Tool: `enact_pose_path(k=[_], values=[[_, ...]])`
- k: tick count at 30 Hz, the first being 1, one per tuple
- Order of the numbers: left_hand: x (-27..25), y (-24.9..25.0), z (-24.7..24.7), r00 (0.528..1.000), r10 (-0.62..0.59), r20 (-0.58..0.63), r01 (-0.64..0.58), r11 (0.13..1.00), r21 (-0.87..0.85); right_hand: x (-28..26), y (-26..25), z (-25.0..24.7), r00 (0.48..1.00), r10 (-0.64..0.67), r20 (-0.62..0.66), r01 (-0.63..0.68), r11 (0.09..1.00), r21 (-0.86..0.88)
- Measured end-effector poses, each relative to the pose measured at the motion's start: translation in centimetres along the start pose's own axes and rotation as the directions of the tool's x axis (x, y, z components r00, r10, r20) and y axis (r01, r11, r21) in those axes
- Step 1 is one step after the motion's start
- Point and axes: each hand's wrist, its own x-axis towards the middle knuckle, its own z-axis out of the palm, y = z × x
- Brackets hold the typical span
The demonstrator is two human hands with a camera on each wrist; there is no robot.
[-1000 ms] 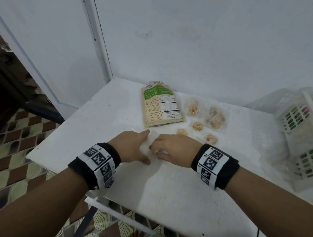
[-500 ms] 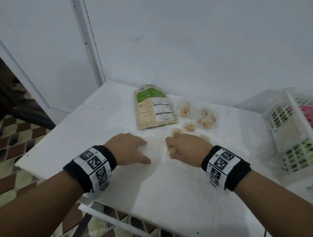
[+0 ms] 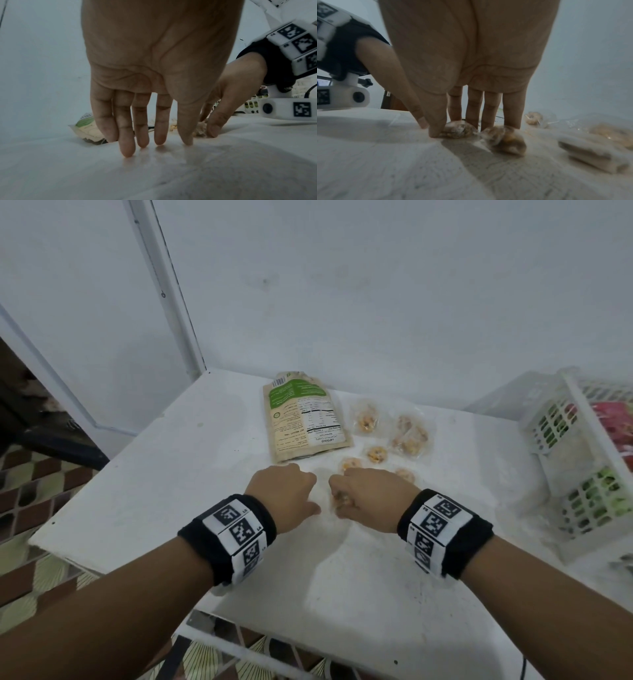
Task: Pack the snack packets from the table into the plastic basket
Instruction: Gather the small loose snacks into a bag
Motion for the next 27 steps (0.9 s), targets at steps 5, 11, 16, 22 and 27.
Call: enact_pose_path(k=[5, 11, 16, 22, 27], values=[[-0.2, 0.3, -0.1, 1.0, 0.0, -0.025, 0.0, 1.0, 0.003, -0.1, 0.0, 0.1, 0.999, 0.018, -0.039, -0.019, 0.999, -0.032], [-0.5, 0.8, -0.3, 1.0, 0.016, -0.023, -0.016, 1.0, 0.021, 0.4, -0.4, -0.5, 0.991, 0.052, -0.122, -0.069, 0.988, -0.14], [-0.6, 0.5, -0.5, 0.999, 0.024, -0.037, -0.023, 0.999, 0.025, 0.3, -0.4, -1.4, 0.834, -0.072, -0.547, 0.049, 0.997, -0.056], [-0.7, -0.2, -0.5, 0.995, 0.012, -0.1, -0.022, 0.995, -0.097, 0.0, -1.4, -3.6, 0.591, -0.032, -0.806, 0.122, 0.991, 0.049], [-0.7, -1.2, -1.0, 0.982, -0.069, -0.174, 0.023, 0.968, -0.251, -0.4, -2.1, -4.5, 0.699, -0.055, -0.713, 0.032, 0.998, -0.046]])
